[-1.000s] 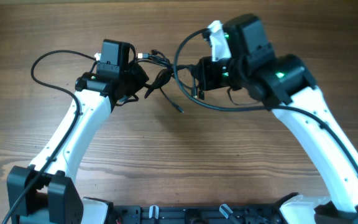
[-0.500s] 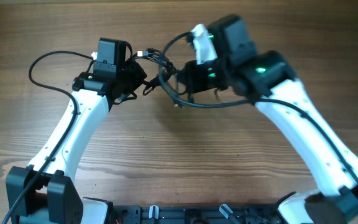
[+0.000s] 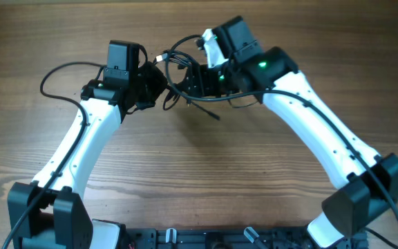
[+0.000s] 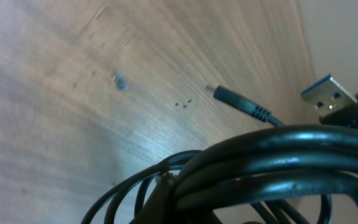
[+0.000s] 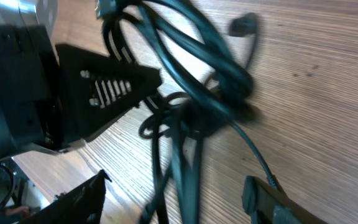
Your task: Untangle cables
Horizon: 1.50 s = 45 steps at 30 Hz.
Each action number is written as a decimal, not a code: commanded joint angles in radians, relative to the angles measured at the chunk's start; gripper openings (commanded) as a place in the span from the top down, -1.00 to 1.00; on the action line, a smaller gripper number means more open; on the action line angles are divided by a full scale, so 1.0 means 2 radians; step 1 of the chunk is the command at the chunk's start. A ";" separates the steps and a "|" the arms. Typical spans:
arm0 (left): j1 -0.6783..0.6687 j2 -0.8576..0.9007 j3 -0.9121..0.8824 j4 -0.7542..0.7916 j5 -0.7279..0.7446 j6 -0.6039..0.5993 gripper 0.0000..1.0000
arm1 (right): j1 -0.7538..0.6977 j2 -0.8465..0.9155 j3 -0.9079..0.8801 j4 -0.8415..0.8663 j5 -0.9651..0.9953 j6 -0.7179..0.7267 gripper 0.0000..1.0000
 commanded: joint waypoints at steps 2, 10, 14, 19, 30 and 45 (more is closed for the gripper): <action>0.001 -0.003 0.000 -0.027 -0.008 -0.249 0.92 | 0.005 -0.046 0.014 -0.011 0.003 0.001 -0.47; 0.003 -0.003 0.000 -0.052 0.054 -0.397 0.92 | 0.033 -0.015 -0.008 0.005 0.029 0.008 -0.46; 0.022 -0.003 0.000 -0.051 0.129 -0.436 0.92 | 0.033 0.005 -0.017 0.016 0.031 -0.013 -0.45; 0.051 -0.003 0.000 -0.051 0.204 -0.435 0.92 | 0.033 0.012 -0.017 0.027 0.029 -0.071 -0.36; 0.064 -0.003 0.000 -0.052 0.237 -0.433 0.92 | 0.037 0.044 -0.017 0.059 -0.008 -0.174 -0.31; 0.064 -0.003 0.000 -0.054 0.169 -0.429 0.92 | 0.035 0.044 -0.016 0.074 -0.019 -0.129 0.92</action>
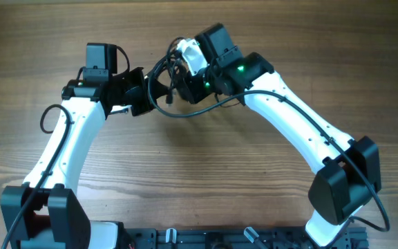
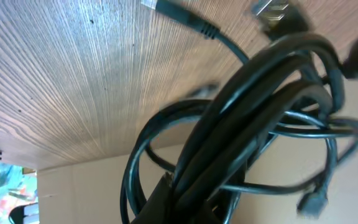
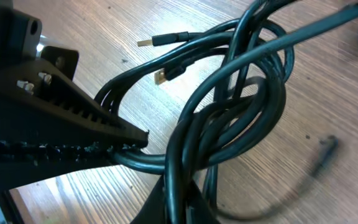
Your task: Untangle cables
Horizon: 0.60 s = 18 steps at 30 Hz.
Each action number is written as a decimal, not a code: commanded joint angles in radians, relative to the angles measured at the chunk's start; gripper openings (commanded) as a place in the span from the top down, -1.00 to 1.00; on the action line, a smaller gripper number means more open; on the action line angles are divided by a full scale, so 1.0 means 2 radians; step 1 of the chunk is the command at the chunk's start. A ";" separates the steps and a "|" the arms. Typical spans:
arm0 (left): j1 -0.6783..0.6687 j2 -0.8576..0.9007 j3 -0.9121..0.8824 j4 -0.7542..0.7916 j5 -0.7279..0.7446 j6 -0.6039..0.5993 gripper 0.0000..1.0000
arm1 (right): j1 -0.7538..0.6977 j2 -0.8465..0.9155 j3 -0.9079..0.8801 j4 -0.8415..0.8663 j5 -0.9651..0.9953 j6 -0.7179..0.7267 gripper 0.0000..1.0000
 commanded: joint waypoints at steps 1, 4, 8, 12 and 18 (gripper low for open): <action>0.001 -0.003 0.000 -0.003 -0.067 0.001 0.92 | -0.002 -0.026 0.000 -0.016 -0.031 0.024 0.91; 0.001 -0.003 0.000 -0.033 -0.140 0.000 0.92 | -0.022 -0.081 0.002 -0.039 -0.072 0.024 0.91; 0.012 -0.003 0.000 -0.060 -0.179 0.001 0.92 | -0.073 -0.154 0.002 -0.064 -0.125 0.026 0.91; 0.028 -0.003 0.000 -0.085 -0.193 0.004 0.92 | -0.135 -0.192 0.002 -0.086 -0.179 0.034 0.91; 0.048 -0.003 0.000 -0.091 -0.224 0.097 0.92 | -0.222 -0.194 0.001 -0.139 -0.205 0.062 0.91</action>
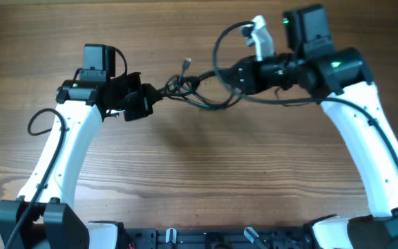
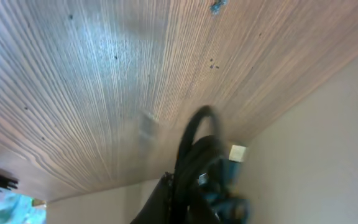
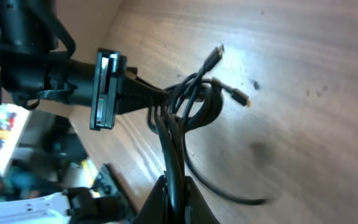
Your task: Untangle cables
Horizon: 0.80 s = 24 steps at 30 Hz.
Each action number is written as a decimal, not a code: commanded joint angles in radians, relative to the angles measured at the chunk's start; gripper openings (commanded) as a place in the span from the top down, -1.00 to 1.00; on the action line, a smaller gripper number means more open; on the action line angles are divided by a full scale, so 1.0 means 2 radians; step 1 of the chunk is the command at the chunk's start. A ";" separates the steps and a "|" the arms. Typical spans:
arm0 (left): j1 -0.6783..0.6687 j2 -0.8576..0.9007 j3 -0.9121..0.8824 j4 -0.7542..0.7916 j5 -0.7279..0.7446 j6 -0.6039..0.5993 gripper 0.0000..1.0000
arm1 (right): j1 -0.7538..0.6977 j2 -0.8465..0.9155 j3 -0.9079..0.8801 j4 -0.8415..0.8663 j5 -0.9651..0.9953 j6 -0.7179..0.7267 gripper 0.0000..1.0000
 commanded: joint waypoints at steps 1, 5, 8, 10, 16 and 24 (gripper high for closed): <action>0.047 0.020 -0.015 -0.012 -0.155 0.062 0.92 | -0.071 -0.040 0.014 -0.017 0.035 0.044 0.91; 0.056 0.020 -0.015 -0.011 -0.183 0.129 0.92 | -0.074 -0.038 0.013 -0.052 0.266 0.088 0.91; 0.056 0.020 -0.015 0.003 -0.183 0.176 0.92 | -0.073 -0.027 0.013 -0.073 0.332 0.096 0.92; 0.056 0.020 -0.015 0.008 -0.183 0.183 0.92 | -0.073 -0.016 0.013 -0.089 0.387 0.115 0.91; 0.046 0.020 -0.015 0.006 -0.121 0.166 0.92 | -0.042 0.007 0.013 -0.072 0.019 -0.162 0.56; 0.032 0.020 -0.015 -0.040 -0.100 0.072 0.92 | 0.062 0.008 0.013 -0.017 0.137 -0.063 -0.32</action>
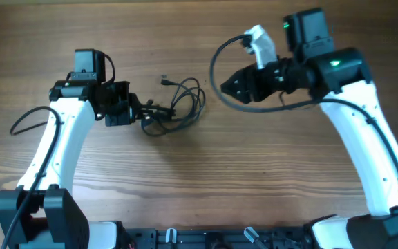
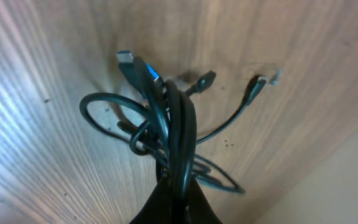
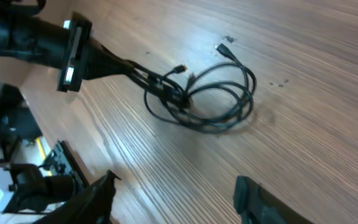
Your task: Untangle cables
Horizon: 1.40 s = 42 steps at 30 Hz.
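A tangled bundle of black cables (image 1: 178,105) lies on the wooden table left of the middle. Its loops and plugs spread out, among them a blue USB plug (image 2: 131,63). My left gripper (image 1: 142,113) is shut on the bundle's left end, and the strands run between its jaws in the left wrist view (image 2: 178,185). My right gripper (image 1: 225,84) hovers to the right of the bundle, apart from it. It stands open (image 3: 176,182) with nothing between its fingers. The right wrist view shows the bundle (image 3: 197,93) ahead on the table.
A black lead looped round my right arm (image 1: 214,61) runs to a white fitting (image 1: 258,36) on the wrist. Another black lead (image 1: 26,121) curves beside my left arm. The table's near edge carries dark rail hardware (image 1: 206,238).
My right gripper was shut on the cables, which were stretched between both grippers. It is now open and apart from them. The bundle now lies on the table, further left, held by my left gripper alone.
Both grippers were close together at the back middle, the left shut on the tangle and the right open round it. Then the right was shut on it too. Then the arms stood apart with the cables stretched between. Now only the left holds them.
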Each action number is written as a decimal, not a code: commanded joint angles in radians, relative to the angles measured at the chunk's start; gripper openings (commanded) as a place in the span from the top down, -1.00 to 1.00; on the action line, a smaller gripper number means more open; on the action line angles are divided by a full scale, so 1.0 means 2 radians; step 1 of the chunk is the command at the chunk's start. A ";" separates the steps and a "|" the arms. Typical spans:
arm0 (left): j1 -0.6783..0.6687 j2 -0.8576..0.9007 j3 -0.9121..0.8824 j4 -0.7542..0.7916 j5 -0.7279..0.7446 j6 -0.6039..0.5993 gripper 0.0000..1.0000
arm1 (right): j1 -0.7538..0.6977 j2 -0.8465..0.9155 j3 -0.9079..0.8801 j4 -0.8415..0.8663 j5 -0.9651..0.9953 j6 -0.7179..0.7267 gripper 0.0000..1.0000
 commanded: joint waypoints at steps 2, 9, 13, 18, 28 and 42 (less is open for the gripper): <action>-0.002 0.000 -0.003 -0.012 0.017 -0.046 0.92 | 0.053 0.007 0.013 0.019 0.069 0.051 -0.32; -0.002 0.000 -0.003 -0.018 0.048 -0.148 0.92 | 0.089 0.085 0.013 0.023 0.074 0.099 -0.27; -0.001 0.000 -0.003 0.010 0.048 -0.161 0.92 | 0.117 0.137 0.013 0.035 0.074 0.102 -0.24; 0.000 0.000 -0.003 0.037 0.049 -0.163 0.92 | 0.131 0.190 0.013 0.079 0.087 0.196 -0.01; 0.017 0.000 -0.003 0.056 0.132 -0.185 0.92 | 0.131 0.237 0.013 0.186 0.132 0.377 0.11; 0.018 0.000 -0.003 0.096 0.209 -0.185 0.92 | 0.146 0.277 0.013 0.204 0.149 0.386 0.22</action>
